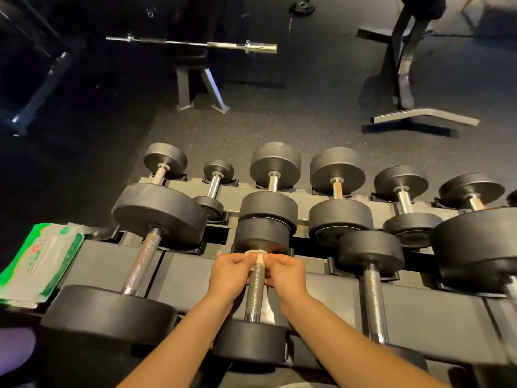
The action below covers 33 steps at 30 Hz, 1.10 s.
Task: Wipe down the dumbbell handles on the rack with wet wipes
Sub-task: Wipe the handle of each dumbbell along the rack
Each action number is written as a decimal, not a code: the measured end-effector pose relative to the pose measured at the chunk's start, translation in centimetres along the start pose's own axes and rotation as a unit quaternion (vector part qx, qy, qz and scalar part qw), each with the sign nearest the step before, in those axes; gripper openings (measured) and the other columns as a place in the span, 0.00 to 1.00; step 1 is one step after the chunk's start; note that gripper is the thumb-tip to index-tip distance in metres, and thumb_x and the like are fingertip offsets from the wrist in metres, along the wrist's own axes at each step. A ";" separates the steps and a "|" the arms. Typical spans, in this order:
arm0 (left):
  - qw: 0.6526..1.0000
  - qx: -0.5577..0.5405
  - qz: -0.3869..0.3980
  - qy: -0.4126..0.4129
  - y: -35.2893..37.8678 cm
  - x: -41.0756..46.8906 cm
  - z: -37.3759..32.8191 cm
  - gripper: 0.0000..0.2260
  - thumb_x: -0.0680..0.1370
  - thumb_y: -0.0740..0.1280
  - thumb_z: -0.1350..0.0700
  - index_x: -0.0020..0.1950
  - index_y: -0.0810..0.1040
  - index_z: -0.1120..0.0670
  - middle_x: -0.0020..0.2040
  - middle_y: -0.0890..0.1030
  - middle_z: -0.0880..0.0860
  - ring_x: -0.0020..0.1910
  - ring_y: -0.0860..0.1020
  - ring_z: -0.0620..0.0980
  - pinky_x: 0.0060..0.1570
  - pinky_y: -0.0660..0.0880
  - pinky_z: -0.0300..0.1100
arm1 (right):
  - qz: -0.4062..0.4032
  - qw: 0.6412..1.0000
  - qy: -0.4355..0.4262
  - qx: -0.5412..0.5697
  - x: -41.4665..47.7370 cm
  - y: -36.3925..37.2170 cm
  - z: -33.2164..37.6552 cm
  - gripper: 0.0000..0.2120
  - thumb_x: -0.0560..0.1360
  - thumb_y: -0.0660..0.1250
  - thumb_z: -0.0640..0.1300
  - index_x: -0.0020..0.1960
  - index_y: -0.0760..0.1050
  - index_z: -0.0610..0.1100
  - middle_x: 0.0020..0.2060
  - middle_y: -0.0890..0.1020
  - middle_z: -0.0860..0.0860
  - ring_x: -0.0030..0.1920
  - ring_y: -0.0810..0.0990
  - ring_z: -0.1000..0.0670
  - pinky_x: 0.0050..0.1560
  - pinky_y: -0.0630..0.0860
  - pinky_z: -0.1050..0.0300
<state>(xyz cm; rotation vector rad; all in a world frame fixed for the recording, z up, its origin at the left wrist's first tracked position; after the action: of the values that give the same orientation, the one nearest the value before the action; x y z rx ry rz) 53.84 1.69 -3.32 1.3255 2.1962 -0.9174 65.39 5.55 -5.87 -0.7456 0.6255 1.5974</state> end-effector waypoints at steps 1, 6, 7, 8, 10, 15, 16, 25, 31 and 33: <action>0.997 0.073 -0.001 0.038 -0.2 0.1 0.2 0.14 0.81 0.70 0.51 0.38 0.86 0.55 0.32 0.84 0.52 0.34 0.82 0.52 0.37 0.80 0.49 | 0.000 0.999 -0.016 -0.034 -0.1 -0.3 -0.4 0.10 0.78 0.71 0.42 0.39 0.85 0.45 0.36 0.86 0.45 0.42 0.86 0.45 0.50 0.84 0.43; 0.910 0.384 -0.022 0.157 -0.6 -1.1 0.3 0.18 0.80 0.67 0.48 0.31 0.78 0.51 0.28 0.77 0.49 0.29 0.76 0.47 0.29 0.72 0.44 | 0.043 0.982 -0.057 -0.175 -0.6 -1.6 -1.3 0.14 0.76 0.74 0.45 0.32 0.82 0.44 0.27 0.81 0.50 0.32 0.78 0.50 0.38 0.78 0.49; 0.924 0.355 -0.023 0.142 -0.6 -0.9 0.1 0.18 0.80 0.68 0.49 0.31 0.78 0.52 0.27 0.77 0.49 0.29 0.76 0.48 0.30 0.73 0.45 | 0.044 0.983 -0.052 -0.172 -0.6 -1.6 -1.1 0.12 0.75 0.75 0.44 0.34 0.83 0.44 0.29 0.83 0.49 0.34 0.81 0.48 0.40 0.80 0.49; 0.945 0.301 -0.031 0.123 -0.6 -0.4 -0.2 0.18 0.79 0.69 0.50 0.30 0.78 0.54 0.26 0.76 0.49 0.28 0.75 0.48 0.31 0.73 0.45 | 0.037 0.988 -0.045 -0.146 -0.6 -1.5 -0.8 0.09 0.75 0.76 0.43 0.35 0.84 0.44 0.32 0.84 0.48 0.37 0.83 0.46 0.44 0.83 0.48; 0.979 0.181 -0.054 0.074 -0.1 0.5 -0.8 0.19 0.79 0.71 0.52 0.29 0.79 0.56 0.23 0.74 0.48 0.27 0.73 0.48 0.32 0.70 0.44 | 0.014 0.998 -0.025 -0.049 -0.3 -1.0 -0.1 0.07 0.74 0.76 0.41 0.38 0.84 0.43 0.36 0.86 0.43 0.42 0.85 0.43 0.49 0.84 0.46; 0.999 -0.021 -0.025 -0.019 0.7 0.3 0.1 0.15 0.79 0.74 0.49 0.36 0.87 0.56 0.34 0.85 0.56 0.36 0.84 0.52 0.47 0.80 0.48 | -0.034 0.996 0.014 0.087 0.3 0.4 0.2 0.05 0.75 0.76 0.40 0.45 0.83 0.38 0.37 0.87 0.44 0.43 0.87 0.44 0.49 0.84 0.49; 0.999 -0.033 -0.005 -0.035 0.3 0.2 0.1 0.15 0.79 0.74 0.50 0.38 0.86 0.59 0.36 0.86 0.59 0.35 0.84 0.52 0.45 0.82 0.47 | -0.024 0.998 0.009 0.063 0.1 0.4 -0.1 0.06 0.76 0.75 0.42 0.46 0.83 0.38 0.38 0.87 0.45 0.43 0.87 0.44 0.49 0.85 0.48; 0.988 0.141 0.023 0.063 -2.2 0.7 -0.4 0.09 0.75 0.77 0.51 0.38 0.83 0.54 0.33 0.84 0.51 0.36 0.83 0.48 0.45 0.82 0.51 | 0.069 0.991 0.009 -0.118 0.1 -2.9 0.1 0.07 0.77 0.74 0.40 0.41 0.80 0.38 0.31 0.80 0.43 0.30 0.78 0.47 0.33 0.78 0.54; 0.997 0.051 -0.012 0.054 -0.5 0.7 0.3 0.10 0.76 0.76 0.54 0.42 0.82 0.61 0.38 0.83 0.59 0.36 0.79 0.48 0.43 0.78 0.45 | 0.007 0.998 -0.031 -0.045 0.2 -1.8 1.2 0.05 0.78 0.72 0.38 0.47 0.82 0.36 0.32 0.81 0.43 0.29 0.78 0.50 0.35 0.81 0.54; 0.998 0.044 0.049 0.022 -1.1 0.2 1.0 0.10 0.77 0.75 0.56 0.44 0.82 0.62 0.36 0.81 0.56 0.35 0.78 0.47 0.40 0.77 0.38 | 0.047 0.998 -0.015 -0.039 -0.8 -1.7 0.7 0.03 0.79 0.70 0.36 0.49 0.80 0.35 0.33 0.80 0.43 0.30 0.78 0.50 0.34 0.80 0.55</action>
<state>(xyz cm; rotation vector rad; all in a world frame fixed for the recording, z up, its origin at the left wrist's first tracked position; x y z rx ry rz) 52.78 0.73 -3.74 1.4925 2.1238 -0.9655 67.11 5.81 -4.81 -0.7570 0.5864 1.7242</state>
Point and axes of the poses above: each hand's wrist, its own x-axis towards the middle knuckle, its own y-axis out of the palm, z = x × y, the point moved 1 cm from there along x, towards the middle knuckle
